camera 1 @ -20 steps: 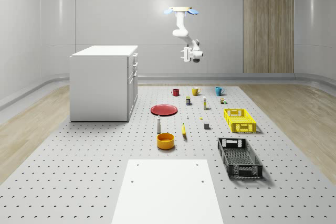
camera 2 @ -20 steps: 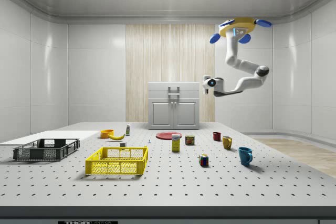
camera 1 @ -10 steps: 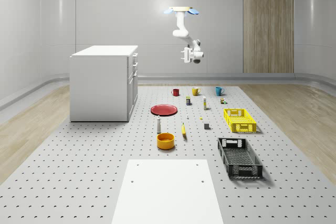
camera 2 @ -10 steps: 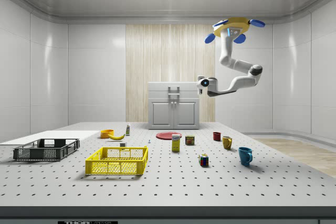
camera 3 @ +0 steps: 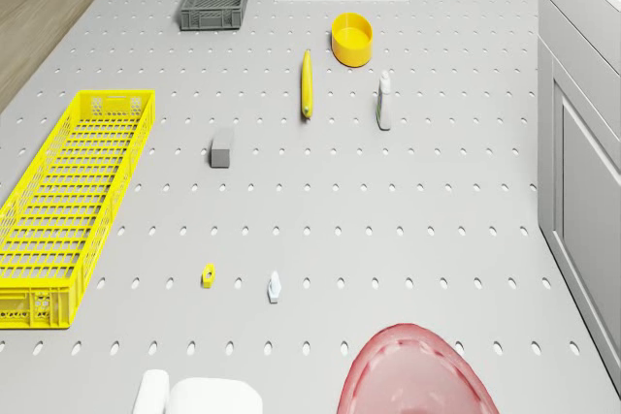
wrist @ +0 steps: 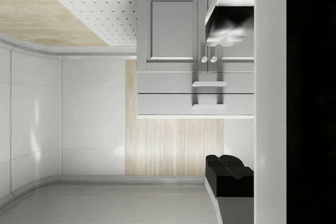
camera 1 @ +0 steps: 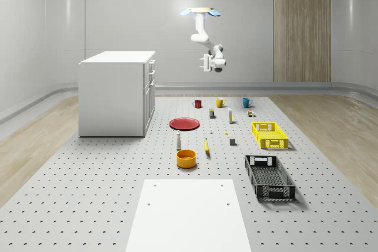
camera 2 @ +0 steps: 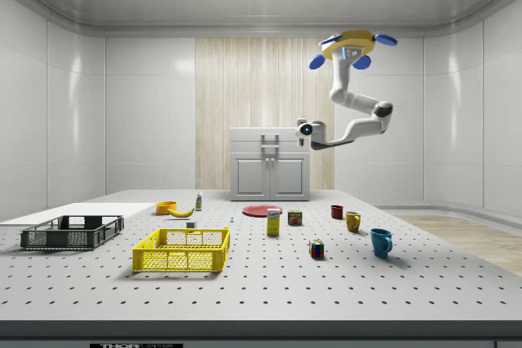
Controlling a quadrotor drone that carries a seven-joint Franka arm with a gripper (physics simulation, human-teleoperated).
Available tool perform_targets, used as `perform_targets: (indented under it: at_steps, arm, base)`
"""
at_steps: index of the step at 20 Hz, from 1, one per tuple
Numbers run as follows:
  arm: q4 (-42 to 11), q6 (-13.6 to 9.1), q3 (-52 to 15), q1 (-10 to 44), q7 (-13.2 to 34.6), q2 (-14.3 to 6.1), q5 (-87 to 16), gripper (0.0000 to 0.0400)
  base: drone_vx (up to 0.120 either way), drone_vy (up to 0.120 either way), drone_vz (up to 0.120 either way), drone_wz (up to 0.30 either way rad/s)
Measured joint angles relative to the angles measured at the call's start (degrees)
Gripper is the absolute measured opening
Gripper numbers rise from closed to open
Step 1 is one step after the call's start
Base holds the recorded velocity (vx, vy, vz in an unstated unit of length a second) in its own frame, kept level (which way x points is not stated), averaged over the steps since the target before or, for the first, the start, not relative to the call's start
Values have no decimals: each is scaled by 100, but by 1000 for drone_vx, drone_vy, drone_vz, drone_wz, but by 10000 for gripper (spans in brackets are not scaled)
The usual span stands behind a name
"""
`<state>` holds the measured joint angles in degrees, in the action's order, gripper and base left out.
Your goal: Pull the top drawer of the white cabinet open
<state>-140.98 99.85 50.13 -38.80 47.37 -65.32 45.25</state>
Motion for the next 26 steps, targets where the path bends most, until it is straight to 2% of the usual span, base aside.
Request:
perform_targets:
  at_steps: [3, 9, 18, 26]
  arm:
    - [-4, 25, 7, -26, 21, -30, -25, 305]
    - [-106, 191, -86, -80, 31, -77, 22, 305]
    - [-453, 738, -506, -210, -58, -76, 379, 305]
    - [-725, 1297, -968, -402, -215, 22, 854, 305]
  base:
    - [107, -93, 0, 0]
    - [0, 0, 0, 0]
    - [0, 0, 0, 0]
    - [0, 0, 0, 0]
